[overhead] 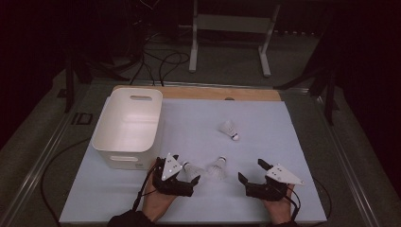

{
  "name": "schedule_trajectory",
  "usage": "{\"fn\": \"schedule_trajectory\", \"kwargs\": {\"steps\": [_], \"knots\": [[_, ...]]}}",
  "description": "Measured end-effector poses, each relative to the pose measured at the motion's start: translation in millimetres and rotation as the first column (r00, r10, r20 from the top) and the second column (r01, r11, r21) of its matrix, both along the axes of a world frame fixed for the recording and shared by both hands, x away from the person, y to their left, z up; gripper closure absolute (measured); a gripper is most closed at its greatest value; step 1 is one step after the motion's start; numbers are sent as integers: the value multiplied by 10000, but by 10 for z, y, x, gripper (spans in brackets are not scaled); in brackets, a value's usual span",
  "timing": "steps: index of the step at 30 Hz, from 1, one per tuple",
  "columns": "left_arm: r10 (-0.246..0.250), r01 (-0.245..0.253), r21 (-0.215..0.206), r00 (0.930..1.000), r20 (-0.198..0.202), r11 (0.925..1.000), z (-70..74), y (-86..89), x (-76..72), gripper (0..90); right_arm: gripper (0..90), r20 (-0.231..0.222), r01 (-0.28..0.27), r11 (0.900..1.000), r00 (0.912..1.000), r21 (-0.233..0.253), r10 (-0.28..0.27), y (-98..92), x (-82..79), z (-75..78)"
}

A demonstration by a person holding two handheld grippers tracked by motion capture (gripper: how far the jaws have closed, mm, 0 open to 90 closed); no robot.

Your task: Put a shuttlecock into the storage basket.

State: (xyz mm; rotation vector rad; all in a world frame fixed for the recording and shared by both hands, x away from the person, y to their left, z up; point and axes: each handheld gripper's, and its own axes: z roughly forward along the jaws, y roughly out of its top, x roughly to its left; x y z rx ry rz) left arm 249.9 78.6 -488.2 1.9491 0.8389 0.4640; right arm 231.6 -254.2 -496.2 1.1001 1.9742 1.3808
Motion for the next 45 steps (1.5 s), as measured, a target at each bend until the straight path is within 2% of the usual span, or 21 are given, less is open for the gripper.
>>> {"fn": "schedule_trajectory", "kwargs": {"steps": [11, 22, 28, 34, 39, 40, 43, 44, 45], "knots": [[96, -83, 369, 9994, -336, 9993, -66, -72, 57, 3, 81, 8, 69, 10000, 10000, -13, -69, -3, 4, 0], [419, -382, 937, 9984, -379, 9949, -128, -162, 56, 62, 81, 19, 89, 9999, 10000, -68, -89, -11, 5, 1], [499, -466, 1072, 9983, -285, 9931, -142, -169, 56, 152, 81, 0, 98, 9999, 10000, -66, -98, -10, 5, 2], [494, -448, 1162, 9981, -373, 9922, -165, -179, 59, 200, 81, -6, 94, 9999, 10000, -44, -94, -11, 3, 3], [540, -485, 1151, 9975, -455, 9922, -178, -167, 57, 289, 81, -9, 115, 9999, 9999, -72, -115, -14, 4, 4], [576, -518, 1157, 9972, -467, 9919, -181, -165, 58, 334, 81, 13, 118, 9999, 9999, -68, -117, -16, 3, 5], [582, -519, 1204, 9971, -494, 9914, -183, -155, 61, 372, 81, -6, 116, 9999, 9999, -53, -116, -15, 3, 5], [598, -528, 1241, 9968, -534, 9909, -184, -154, 65, 420, 81, 13, 114, 9999, 9999, -62, -114, -16, 4, 5], [635, -559, 1285, 9964, -555, 9901, -187, -150, 70, 420, 81, 13, 114, 9999, 9999, -62, -114, -16, 4, 5]]}}
